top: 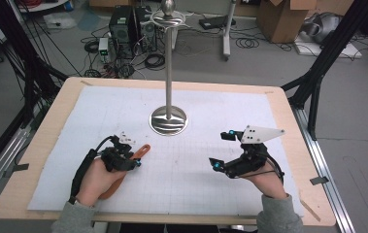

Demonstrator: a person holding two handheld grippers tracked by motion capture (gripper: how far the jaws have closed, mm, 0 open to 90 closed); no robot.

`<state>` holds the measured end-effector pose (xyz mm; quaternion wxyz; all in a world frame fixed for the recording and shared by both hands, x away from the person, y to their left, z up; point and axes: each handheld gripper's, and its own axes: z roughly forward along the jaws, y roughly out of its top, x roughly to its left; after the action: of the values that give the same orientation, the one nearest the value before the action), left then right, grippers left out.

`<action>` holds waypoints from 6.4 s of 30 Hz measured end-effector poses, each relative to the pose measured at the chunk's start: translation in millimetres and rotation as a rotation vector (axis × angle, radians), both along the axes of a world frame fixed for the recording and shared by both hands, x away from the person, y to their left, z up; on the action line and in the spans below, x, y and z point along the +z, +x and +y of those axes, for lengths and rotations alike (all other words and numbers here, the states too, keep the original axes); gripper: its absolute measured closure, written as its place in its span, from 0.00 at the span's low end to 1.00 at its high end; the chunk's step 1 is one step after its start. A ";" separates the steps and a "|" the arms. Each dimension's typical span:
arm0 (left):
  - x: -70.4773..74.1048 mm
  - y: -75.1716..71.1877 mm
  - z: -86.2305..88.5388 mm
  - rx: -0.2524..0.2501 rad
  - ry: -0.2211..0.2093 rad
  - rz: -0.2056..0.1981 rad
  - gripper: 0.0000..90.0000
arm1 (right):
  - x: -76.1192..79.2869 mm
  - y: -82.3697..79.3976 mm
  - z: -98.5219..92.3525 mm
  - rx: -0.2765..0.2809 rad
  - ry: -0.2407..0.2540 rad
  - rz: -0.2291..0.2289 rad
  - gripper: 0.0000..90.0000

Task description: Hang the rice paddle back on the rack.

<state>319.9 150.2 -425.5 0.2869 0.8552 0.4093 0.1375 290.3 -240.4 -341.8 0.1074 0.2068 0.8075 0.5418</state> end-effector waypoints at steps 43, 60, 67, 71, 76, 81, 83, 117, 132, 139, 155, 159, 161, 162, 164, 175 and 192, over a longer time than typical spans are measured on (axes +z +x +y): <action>71.3 -26.5 57.0 -0.014 -0.262 -0.283 0.72 | -0.3 0.0 1.4 0.000 -0.007 -0.001 0.06; 77.6 -31.5 67.7 -0.114 -0.359 -0.357 0.72 | -0.6 -0.1 2.4 0.004 -0.009 -0.002 0.06; 84.7 -31.8 75.7 -0.123 -0.388 -0.385 0.72 | -1.1 0.4 3.3 0.004 -0.014 0.005 0.06; 88.8 -31.2 78.9 -0.123 -0.402 -0.406 0.72 | -0.3 -0.4 2.9 0.005 -0.005 0.004 0.06; 98.9 -26.2 83.9 -0.129 -0.410 -0.427 0.72 | 1.9 -0.6 0.7 -0.005 0.014 -0.014 0.06; 110.2 -20.6 85.3 -0.122 -0.405 -0.436 0.72 | 6.2 -2.9 -3.3 0.001 0.032 -0.027 0.06; 114.7 -18.1 84.8 -0.125 -0.410 -0.440 0.72 | 7.3 -4.3 -4.0 0.003 0.036 -0.025 0.06; 161.9 29.4 89.0 -0.129 -0.469 -0.460 0.72 | 10.0 -3.1 -20.1 -0.027 0.068 -0.038 0.06; 190.2 52.8 78.5 -0.149 -0.495 -0.466 0.72 | 8.7 -0.3 -27.1 -0.043 0.082 -0.027 0.06; 204.6 66.7 74.9 -0.158 -0.482 -0.462 0.72 | 7.6 0.5 -31.0 -0.048 0.080 -0.026 0.06; 233.4 75.3 54.7 -0.203 -0.469 -0.489 0.72 | 7.2 1.8 -28.7 -0.039 0.076 -0.028 0.06; 233.8 80.1 49.0 -0.203 -0.482 -0.492 0.72 | 8.4 0.6 -29.9 -0.041 0.082 -0.027 0.06; 235.4 82.9 48.3 -0.204 -0.506 -0.492 0.72 | 9.0 0.0 -30.2 -0.041 0.085 -0.031 0.06; 236.8 84.1 48.2 -0.205 -0.514 -0.495 0.72 | 9.2 -0.5 -30.2 -0.042 0.085 -0.029 0.06; 239.3 85.8 48.0 -0.209 -0.519 -0.493 0.72 | 9.5 -0.6 -30.1 -0.042 0.083 -0.029 0.06; 246.2 97.6 41.7 -0.212 -0.541 -0.480 0.72 | 8.8 0.2 -29.2 -0.044 0.075 -0.030 0.06; 251.9 110.2 38.6 -0.223 -0.568 -0.482 0.72 | 6.9 1.1 -26.5 -0.047 0.060 -0.027 0.06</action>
<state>430.0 188.8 -173.6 0.6132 0.7242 0.2564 0.1837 291.4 -266.9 -335.0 0.1246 0.2215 0.7844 0.5659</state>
